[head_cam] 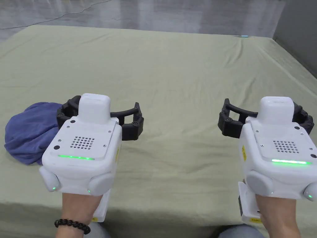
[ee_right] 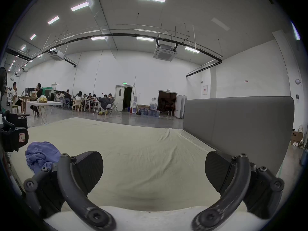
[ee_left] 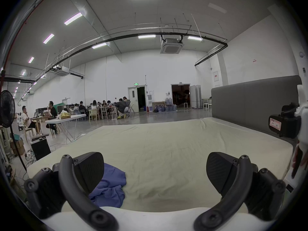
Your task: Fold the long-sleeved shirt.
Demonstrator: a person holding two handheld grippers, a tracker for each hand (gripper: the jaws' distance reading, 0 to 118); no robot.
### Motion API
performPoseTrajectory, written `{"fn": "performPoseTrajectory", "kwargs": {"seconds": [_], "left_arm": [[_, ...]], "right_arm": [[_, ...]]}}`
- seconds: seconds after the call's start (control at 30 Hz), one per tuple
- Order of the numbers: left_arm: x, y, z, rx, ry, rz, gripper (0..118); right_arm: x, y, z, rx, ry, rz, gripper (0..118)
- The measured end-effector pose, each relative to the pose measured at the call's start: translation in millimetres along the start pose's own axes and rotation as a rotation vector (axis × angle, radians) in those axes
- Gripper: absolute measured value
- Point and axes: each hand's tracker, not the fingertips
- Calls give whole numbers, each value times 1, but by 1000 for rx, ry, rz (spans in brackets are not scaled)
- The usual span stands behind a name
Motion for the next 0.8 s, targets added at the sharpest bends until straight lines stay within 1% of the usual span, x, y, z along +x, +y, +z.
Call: {"fn": "performPoseTrajectory", "kwargs": {"seconds": [0.4,0.8], "left_arm": [[-2,-1,4,6,2,4,118],[-3,-3,7,11,8,20,118]], "right_arm": [[-1,-1,5,-5,13,-10,118],[1,-2,7,1,6,-17,118]]}}
